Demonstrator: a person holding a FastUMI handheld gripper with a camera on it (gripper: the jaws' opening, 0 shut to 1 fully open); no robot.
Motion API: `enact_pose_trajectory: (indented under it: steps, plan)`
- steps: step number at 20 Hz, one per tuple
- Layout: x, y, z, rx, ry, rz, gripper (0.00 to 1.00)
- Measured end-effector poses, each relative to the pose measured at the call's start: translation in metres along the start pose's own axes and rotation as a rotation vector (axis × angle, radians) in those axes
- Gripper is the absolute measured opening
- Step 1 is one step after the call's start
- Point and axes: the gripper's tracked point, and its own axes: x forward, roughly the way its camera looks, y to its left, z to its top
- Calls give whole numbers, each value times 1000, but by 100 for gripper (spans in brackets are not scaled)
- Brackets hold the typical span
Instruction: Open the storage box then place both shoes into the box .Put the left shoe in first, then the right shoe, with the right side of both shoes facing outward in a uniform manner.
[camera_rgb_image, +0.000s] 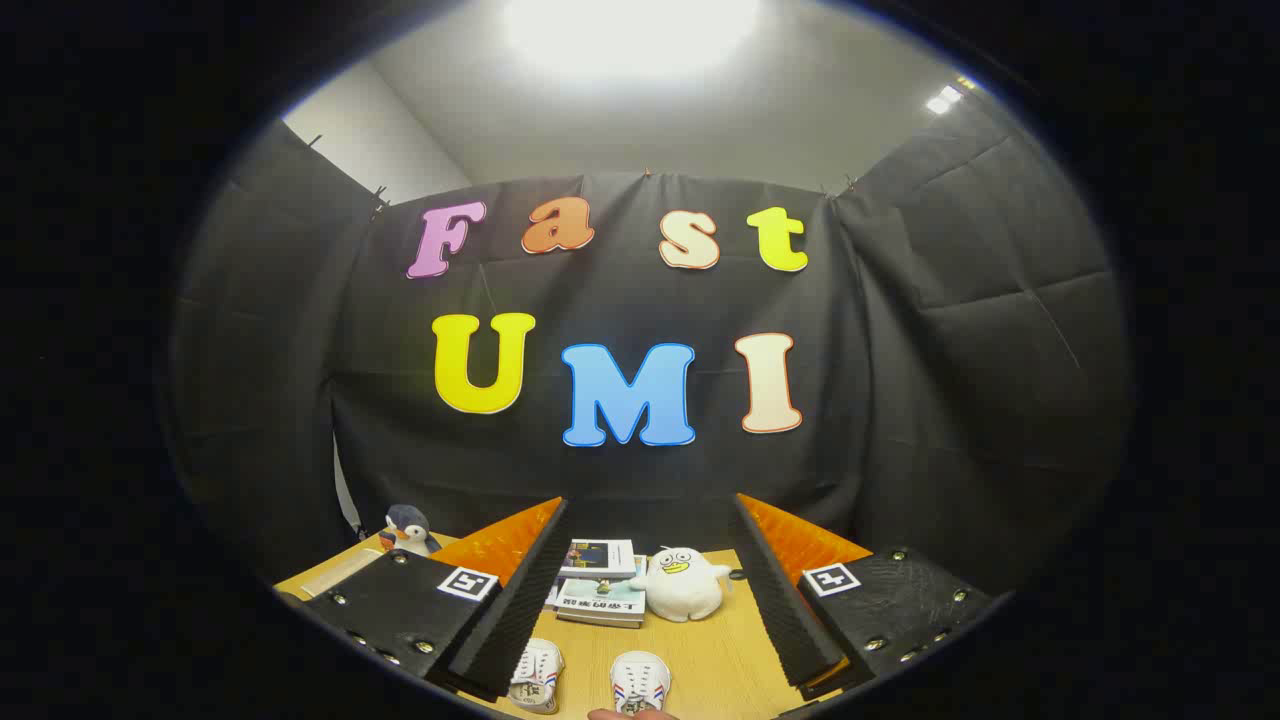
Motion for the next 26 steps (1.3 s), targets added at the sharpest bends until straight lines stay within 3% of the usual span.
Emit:
enact_pose_trajectory:
  steps: [17, 23, 26]
  plan:
    - [35, -28, -17, 64, 13, 49, 95]
    - [55, -17, -50, 122, 90, 88, 96]
    - [64, 6, -75, 132, 150, 156, 96]
